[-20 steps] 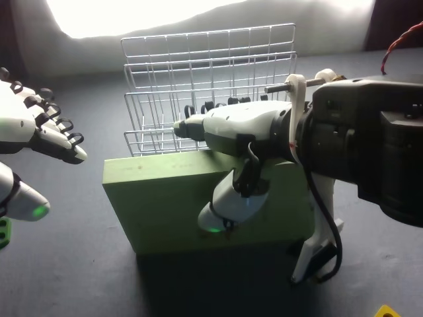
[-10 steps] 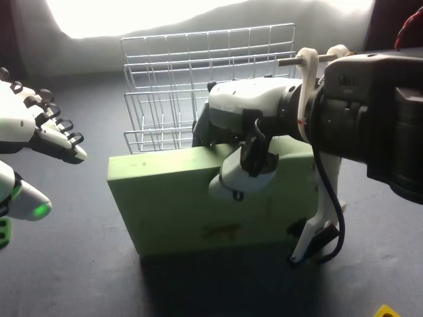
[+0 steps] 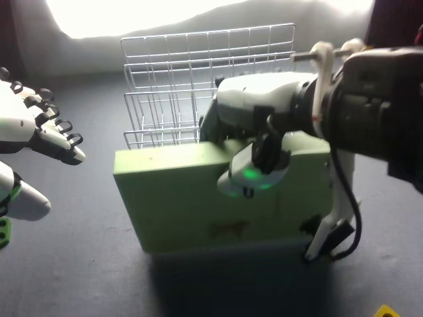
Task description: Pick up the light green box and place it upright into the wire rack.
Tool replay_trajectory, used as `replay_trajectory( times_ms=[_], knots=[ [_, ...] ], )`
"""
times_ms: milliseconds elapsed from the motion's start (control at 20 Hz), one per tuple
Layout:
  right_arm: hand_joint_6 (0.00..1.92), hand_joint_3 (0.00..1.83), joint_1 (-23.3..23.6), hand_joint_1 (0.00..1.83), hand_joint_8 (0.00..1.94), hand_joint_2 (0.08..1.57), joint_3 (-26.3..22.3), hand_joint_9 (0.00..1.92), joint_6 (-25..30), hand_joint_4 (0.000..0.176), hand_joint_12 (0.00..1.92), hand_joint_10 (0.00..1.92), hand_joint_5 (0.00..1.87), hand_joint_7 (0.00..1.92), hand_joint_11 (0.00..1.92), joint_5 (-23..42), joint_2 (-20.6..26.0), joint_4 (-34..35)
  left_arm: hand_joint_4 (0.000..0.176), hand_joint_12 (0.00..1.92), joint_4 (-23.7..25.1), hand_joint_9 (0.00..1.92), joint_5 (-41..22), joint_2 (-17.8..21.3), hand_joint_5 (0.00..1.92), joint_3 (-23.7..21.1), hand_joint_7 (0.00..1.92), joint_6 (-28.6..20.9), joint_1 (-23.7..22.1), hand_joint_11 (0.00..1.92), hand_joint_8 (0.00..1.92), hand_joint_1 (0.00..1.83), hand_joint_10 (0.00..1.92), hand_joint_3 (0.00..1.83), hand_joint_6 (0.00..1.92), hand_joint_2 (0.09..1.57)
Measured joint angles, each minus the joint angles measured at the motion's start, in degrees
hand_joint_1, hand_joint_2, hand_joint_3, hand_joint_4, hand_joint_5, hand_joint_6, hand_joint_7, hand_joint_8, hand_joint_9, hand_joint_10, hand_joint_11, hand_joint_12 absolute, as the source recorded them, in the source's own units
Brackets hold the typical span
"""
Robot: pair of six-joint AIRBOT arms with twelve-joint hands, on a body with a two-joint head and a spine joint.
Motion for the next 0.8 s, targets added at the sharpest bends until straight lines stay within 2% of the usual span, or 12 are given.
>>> replay_trajectory(
  times_ms=[100,200,300,400,450,550,600,700,750,800],
  knots=[
    [0.78,0.00,1.66,1.24,1.49,1.16,-2.01,0.65,0.24,0.000,1.80,1.53,1.02,0.79,0.46,-0.31,1.68,-3.41,0.000,0.37,0.00,0.20,0.02,0.00,0.19,0.00,0.22,0.00,0.00,0.00,0.01,0.06,0.01,0.00,0.00,1.29],
    [0.83,0.00,3.15,1.24,1.47,1.16,-3.54,0.66,0.22,0.000,1.85,1.56,0.99,0.82,0.47,-0.33,3.02,-5.18,0.000,0.32,0.02,0.19,0.00,0.02,0.19,0.00,0.22,0.02,0.00,0.00,0.00,0.03,0.00,0.00,0.00,1.29],
    [0.96,0.01,4.50,1.22,1.52,1.19,-4.22,0.66,0.28,0.000,1.82,1.54,0.91,0.79,0.55,-0.42,3.80,-6.73,0.000,0.31,-0.02,0.17,0.00,0.00,0.18,0.00,0.17,0.00,0.00,0.00,0.00,0.00,0.00,0.00,0.00,1.28],
    [0.97,0.00,5.95,1.23,1.50,1.19,-4.24,0.69,0.24,0.000,1.80,1.52,0.88,0.82,0.57,-0.68,4.24,-9.97,0.000,0.25,0.00,0.13,0.00,0.00,0.15,0.00,0.13,0.00,0.00,0.00,0.00,0.00,0.00,0.00,0.00,1.29],
    [0.92,0.00,6.38,1.24,1.45,1.18,-4.24,0.72,0.22,0.000,1.77,1.49,0.92,0.85,0.60,-0.66,4.42,-11.17,0.000,0.25,0.00,0.14,0.00,0.00,0.17,0.00,0.15,0.00,0.02,0.00,0.01,0.00,0.00,0.00,0.01,1.29],
    [0.87,0.00,7.39,1.24,1.44,1.17,-4.24,0.72,0.26,0.000,1.75,1.46,0.96,0.84,0.59,-0.72,4.70,-13.75,0.000,0.28,0.02,0.17,0.04,0.00,0.19,0.00,0.18,0.00,0.17,0.00,0.01,0.02,0.01,0.00,0.01,1.29],
    [0.92,0.00,7.78,1.33,1.37,1.18,-4.24,0.71,0.81,0.000,1.74,1.50,0.91,0.83,0.57,-0.74,4.70,-15.21,0.000,0.31,0.00,0.18,-0.04,0.00,0.20,0.00,0.19,0.00,0.17,0.00,0.01,0.03,0.01,0.00,0.01,1.29],
    [0.83,0.00,8.02,1.25,1.33,1.14,-4.24,0.75,2.29,0.000,1.76,1.40,0.99,0.90,0.55,-1.33,4.70,-18.43,0.000,0.41,-0.02,0.19,0.02,-0.55,0.24,0.35,0.23,-0.02,0.20,0.00,0.01,0.07,0.01,0.00,0.01,1.29],
    [0.87,0.00,8.02,1.34,1.30,1.16,-3.96,0.75,3.30,0.000,1.74,1.47,0.92,0.87,0.57,-2.03,4.61,-19.19,0.000,0.40,0.02,0.19,0.09,-0.63,0.22,0.37,0.23,0.02,0.20,0.00,0.00,0.08,0.01,0.00,0.00,1.29],
    [0.90,0.00,8.02,1.36,1.28,1.17,-3.39,0.75,4.17,0.000,1.73,1.49,0.90,0.87,0.56,-2.97,4.37,-19.17,0.000,0.38,0.00,0.18,0.04,-0.63,0.22,0.37,0.23,0.00,0.20,0.00,0.00,0.10,0.00,0.00,0.00,1.28]
  ],
)
